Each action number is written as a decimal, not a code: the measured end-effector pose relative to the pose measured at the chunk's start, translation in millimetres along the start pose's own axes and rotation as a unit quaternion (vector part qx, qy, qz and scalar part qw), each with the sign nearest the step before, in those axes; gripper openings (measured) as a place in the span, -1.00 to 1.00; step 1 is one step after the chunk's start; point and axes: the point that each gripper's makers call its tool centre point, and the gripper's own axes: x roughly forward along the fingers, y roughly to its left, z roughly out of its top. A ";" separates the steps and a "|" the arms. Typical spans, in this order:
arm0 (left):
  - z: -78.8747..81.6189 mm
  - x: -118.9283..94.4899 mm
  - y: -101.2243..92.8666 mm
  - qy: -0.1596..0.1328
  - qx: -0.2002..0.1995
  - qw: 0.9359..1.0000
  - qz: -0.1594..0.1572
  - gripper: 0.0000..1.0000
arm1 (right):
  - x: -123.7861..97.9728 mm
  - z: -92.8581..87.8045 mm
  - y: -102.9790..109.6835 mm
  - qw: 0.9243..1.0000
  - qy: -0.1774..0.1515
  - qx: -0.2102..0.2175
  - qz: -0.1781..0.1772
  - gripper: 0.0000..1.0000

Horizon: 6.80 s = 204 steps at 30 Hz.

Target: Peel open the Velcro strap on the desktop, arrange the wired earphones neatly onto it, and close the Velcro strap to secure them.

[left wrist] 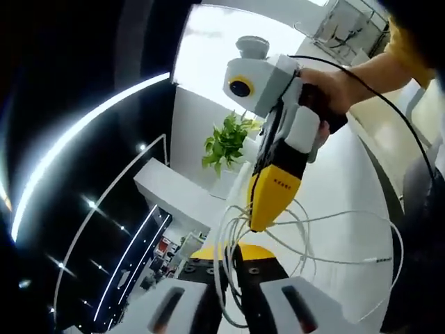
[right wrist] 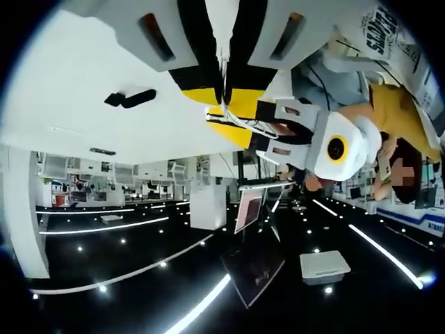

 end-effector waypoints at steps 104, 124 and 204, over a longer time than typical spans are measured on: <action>-117.6 147.2 2.1 0.021 -0.177 0.966 -0.185 -0.87 | 46.3 -76.9 -154.4 0.982 0.181 0.025 -0.045 -0.70; -122.4 148.4 1.8 0.037 -0.215 0.959 -0.183 -0.87 | 63.6 -63.6 -149.8 0.979 0.162 -0.104 -0.063 -0.33; -96.5 119.7 -27.9 0.043 -0.287 0.914 -0.285 -0.88 | 78.8 -29.3 -181.5 0.996 0.048 -0.019 -0.074 -0.92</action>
